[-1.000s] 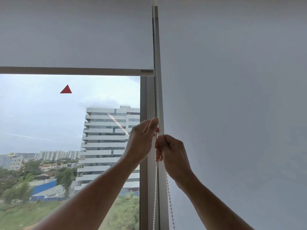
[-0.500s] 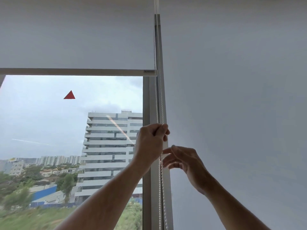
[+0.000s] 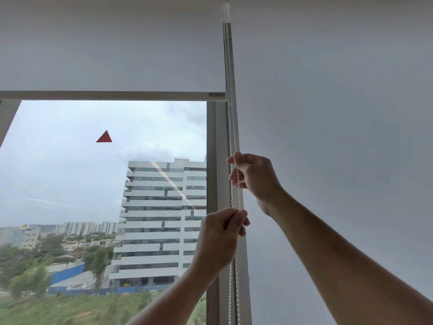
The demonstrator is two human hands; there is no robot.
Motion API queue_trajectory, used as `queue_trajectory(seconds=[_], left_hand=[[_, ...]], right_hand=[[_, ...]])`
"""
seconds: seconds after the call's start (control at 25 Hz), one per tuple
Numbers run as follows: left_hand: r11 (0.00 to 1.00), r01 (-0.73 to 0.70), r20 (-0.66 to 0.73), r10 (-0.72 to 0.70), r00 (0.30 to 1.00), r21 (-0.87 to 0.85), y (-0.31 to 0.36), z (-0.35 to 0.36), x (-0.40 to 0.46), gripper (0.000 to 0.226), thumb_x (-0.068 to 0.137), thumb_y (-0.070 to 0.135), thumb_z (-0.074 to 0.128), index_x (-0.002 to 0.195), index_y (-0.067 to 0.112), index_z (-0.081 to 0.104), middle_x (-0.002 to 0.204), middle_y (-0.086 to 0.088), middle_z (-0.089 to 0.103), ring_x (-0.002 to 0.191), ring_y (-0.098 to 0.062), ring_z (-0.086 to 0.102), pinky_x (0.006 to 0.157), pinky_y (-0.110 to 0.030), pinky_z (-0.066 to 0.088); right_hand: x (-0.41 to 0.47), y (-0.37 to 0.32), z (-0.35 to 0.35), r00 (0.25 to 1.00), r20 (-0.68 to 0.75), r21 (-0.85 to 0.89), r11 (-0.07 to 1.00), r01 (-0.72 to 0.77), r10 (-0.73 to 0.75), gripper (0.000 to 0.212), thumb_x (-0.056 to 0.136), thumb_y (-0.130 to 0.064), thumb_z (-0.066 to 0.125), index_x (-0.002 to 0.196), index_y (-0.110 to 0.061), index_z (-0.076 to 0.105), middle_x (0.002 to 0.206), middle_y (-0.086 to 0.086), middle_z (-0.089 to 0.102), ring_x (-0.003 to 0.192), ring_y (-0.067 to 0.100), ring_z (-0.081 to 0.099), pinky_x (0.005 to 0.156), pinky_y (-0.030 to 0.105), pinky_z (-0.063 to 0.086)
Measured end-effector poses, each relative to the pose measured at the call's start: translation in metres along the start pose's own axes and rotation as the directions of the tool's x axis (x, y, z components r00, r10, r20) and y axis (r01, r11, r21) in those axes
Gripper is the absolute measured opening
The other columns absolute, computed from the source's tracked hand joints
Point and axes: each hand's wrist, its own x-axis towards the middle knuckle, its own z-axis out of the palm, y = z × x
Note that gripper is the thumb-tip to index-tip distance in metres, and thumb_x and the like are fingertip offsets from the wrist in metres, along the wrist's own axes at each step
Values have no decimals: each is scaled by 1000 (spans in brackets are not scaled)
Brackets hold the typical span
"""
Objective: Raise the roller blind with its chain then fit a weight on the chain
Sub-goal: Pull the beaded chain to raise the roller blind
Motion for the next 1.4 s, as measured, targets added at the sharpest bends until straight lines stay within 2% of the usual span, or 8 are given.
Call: queue_trajectory(seconds=[0.16,0.28,0.44,0.6,0.76,1.04,1.2,1.4], left_hand=[[999,-40,124,42,991,-22,-7,-11,-6,27,94,34,59,73,22,72,55,11,64,46,2,48,49,-13,37],[995,-81,215,92,972,-60,-15,-27,-5,51,85,68,47,76,26,74,68,8,71,62,-2,59,58,-16,43],[996,-42,64,47,997,-79,-16,-40,15,76,74,86,33,76,25,76,75,3,75,68,-8,64,59,-20,45],[995,-103,-17,103,995,-2,13,-38,42,50,85,64,40,76,26,72,75,8,72,69,1,65,58,-12,45],[1000,-27,-26,27,999,0,46,-26,70,39,92,52,44,88,24,71,88,2,75,77,-10,66,64,-21,45],[997,61,-116,-66,991,-45,51,-12,73,38,96,33,59,63,19,71,46,11,62,44,3,51,55,-21,45],[998,17,-125,-25,992,-62,49,-12,63,38,96,31,59,61,19,71,45,11,59,46,0,51,58,-28,47],[999,-34,-95,35,995,19,45,-10,46,38,95,32,58,63,15,71,44,10,56,47,-7,53,60,-40,55]], right_hand=[[-7,4,9,998,-24,-1,998,63,-63,38,103,-18,48,70,-18,67,47,-9,58,43,1,53,50,16,48],[-18,13,9,991,-63,-71,991,112,-116,41,102,-13,49,66,-21,66,45,-11,58,43,-1,54,50,12,46],[-29,20,11,989,-33,-116,983,140,-145,43,101,-9,50,63,-24,65,46,-12,59,45,-1,57,52,9,49],[-43,26,18,986,-26,-94,982,164,-167,41,101,-12,52,64,-23,64,48,-14,60,48,0,59,55,8,49],[-59,34,24,990,-9,-43,989,139,-140,39,101,-21,53,64,-22,65,48,-11,60,46,2,57,54,11,49],[-73,50,11,986,140,-15,995,95,-92,33,100,-17,52,70,-18,68,53,-3,67,51,5,62,62,12,51],[-67,49,-5,961,277,35,999,3,-12,46,94,-54,45,72,-26,75,70,1,77,70,15,74,82,31,54],[-42,39,-10,999,-33,76,997,-15,18,61,90,-63,37,72,-19,74,68,3,76,64,14,73,70,30,53]])
